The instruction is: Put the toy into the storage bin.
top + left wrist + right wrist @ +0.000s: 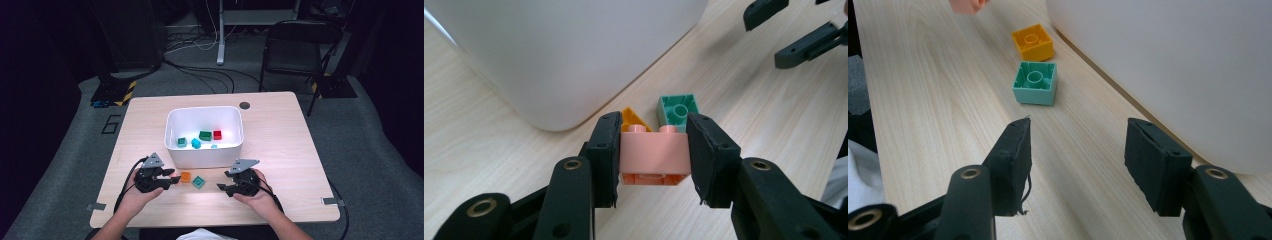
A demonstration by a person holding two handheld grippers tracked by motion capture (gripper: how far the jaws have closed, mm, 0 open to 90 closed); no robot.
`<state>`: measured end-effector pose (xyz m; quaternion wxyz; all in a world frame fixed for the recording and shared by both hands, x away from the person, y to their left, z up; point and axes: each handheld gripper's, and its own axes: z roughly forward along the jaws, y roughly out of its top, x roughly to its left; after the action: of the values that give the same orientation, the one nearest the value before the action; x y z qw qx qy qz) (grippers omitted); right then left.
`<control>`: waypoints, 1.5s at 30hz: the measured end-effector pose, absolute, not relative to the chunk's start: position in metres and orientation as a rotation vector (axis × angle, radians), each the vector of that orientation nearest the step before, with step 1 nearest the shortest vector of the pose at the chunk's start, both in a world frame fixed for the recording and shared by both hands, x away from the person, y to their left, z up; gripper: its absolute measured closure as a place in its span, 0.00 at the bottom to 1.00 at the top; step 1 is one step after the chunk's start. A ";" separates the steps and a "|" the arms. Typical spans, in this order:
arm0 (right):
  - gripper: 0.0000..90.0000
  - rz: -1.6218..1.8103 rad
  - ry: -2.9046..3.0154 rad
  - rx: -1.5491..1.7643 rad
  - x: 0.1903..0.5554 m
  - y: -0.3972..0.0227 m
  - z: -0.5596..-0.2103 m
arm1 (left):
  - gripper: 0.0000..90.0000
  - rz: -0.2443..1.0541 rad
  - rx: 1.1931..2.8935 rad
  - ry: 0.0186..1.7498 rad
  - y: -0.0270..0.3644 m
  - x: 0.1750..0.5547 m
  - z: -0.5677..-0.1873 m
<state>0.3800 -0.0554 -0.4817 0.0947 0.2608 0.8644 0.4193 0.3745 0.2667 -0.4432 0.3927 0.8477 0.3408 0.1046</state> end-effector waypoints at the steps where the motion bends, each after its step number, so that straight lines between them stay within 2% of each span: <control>1: 0.48 1.243 2.562 0.775 0.380 -0.055 -0.482 | 0.65 0.262 2.144 0.868 0.266 0.374 -0.440; 16: 0.42 1.219 2.591 0.745 0.379 -0.050 -0.484 | 0.65 0.264 2.151 0.809 0.261 0.383 -0.397; 27: 0.20 1.196 2.596 0.798 0.380 -0.047 -0.486 | 0.65 0.248 2.140 0.794 0.257 0.391 -0.378; 45: 0.17 1.165 2.641 0.787 0.380 -0.045 -0.490 | 0.65 0.261 2.148 0.731 0.232 0.428 -0.342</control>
<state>0.3799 -0.0446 -0.4897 0.0747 0.2624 0.8802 0.3883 0.4275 0.2322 -0.3416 0.4158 0.8553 0.2910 0.1041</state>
